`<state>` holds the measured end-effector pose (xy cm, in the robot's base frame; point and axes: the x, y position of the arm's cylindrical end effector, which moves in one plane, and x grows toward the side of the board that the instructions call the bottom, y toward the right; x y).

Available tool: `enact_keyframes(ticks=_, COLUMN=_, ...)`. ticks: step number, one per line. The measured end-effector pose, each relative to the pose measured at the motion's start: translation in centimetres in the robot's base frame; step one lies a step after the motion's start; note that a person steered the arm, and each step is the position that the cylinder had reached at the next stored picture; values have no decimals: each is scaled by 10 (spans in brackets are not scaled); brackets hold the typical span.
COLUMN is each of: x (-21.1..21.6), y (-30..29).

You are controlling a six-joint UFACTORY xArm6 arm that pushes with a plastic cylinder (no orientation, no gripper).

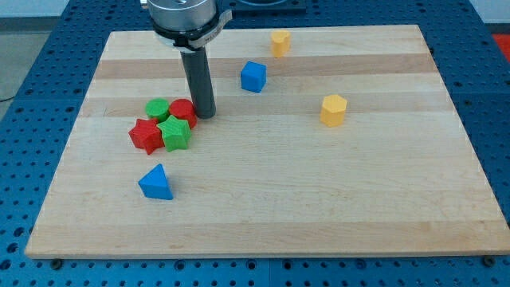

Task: Push the red star into the group of red and green blocks

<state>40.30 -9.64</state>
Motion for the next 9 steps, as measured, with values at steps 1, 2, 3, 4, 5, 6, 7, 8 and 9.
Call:
enact_keyframes(ticks=1, x=-3, y=4)
enact_keyframes(ticks=2, x=-4, y=28)
enact_keyframes(ticks=3, x=-19, y=44)
enact_keyframes(ticks=4, x=-10, y=64)
enact_keyframes(ticks=5, x=57, y=66)
enact_keyframes(ticks=6, x=93, y=37)
enact_keyframes(ticks=7, x=93, y=7)
enact_keyframes(ticks=8, x=97, y=-20)
enact_keyframes(ticks=9, x=97, y=-37)
